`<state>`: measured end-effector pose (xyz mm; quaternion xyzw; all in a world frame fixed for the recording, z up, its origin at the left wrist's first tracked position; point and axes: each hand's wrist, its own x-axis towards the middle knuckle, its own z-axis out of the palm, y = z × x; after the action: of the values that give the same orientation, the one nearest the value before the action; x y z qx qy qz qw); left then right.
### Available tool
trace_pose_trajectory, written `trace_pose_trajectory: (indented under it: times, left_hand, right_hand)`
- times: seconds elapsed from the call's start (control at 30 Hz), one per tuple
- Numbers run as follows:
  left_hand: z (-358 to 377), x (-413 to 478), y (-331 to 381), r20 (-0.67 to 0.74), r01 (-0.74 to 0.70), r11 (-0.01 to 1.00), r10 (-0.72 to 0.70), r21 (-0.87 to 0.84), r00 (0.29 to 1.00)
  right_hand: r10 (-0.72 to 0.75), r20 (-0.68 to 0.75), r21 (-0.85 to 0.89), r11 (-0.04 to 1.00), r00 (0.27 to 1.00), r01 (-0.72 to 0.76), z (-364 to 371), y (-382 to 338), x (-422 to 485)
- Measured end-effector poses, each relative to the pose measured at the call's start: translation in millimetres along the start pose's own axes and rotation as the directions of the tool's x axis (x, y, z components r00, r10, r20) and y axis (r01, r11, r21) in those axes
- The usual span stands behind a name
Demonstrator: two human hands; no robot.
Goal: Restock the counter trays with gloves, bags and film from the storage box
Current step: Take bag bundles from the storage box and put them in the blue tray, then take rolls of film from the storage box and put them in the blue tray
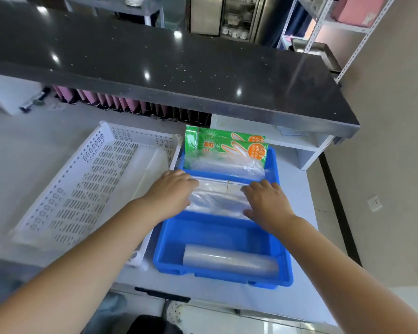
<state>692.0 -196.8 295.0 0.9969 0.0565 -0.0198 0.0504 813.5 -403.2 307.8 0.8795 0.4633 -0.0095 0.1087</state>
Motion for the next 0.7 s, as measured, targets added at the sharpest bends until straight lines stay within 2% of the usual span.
trace_pose_trajectory:
  times: [0.13, 0.23, 0.4, 0.57, 0.7]
  left_hand:
    - [-4.4, -52.1, 7.0, -0.166, 0.137, 0.987, -0.151, -0.088, 0.975]
    - [-10.5, -109.0, 1.4, -0.204, 0.236, 0.964, -0.258, -0.127, 0.944]
    - [-18.0, -217.2, -27.6, -0.197, 0.439, 0.888, -0.459, -0.137, 0.867]
    - [-10.8, -339.9, -64.2, -0.205, 0.665, 0.734, -0.678, -0.139, 0.706]
    - [4.4, -444.6, -104.3, -0.124, 0.809, 0.579, -0.814, -0.100, 0.567]
  right_hand:
    - [-0.136, -0.151, 0.055, 0.988, 0.979, 0.145, -12.3, -42.8, -8.4]
    - [-0.264, -0.191, 0.062, 0.958, 0.945, 0.280, -28.2, -90.0, -11.3]
    - [-0.465, -0.249, 0.036, 0.872, 0.850, 0.488, -60.1, -177.0, -18.3]
    - [-0.618, -0.268, -0.039, 0.773, 0.739, 0.633, -80.8, -280.5, -30.0]
    - [-0.730, -0.256, -0.063, 0.667, 0.634, 0.742, -88.7, -377.9, -35.4]
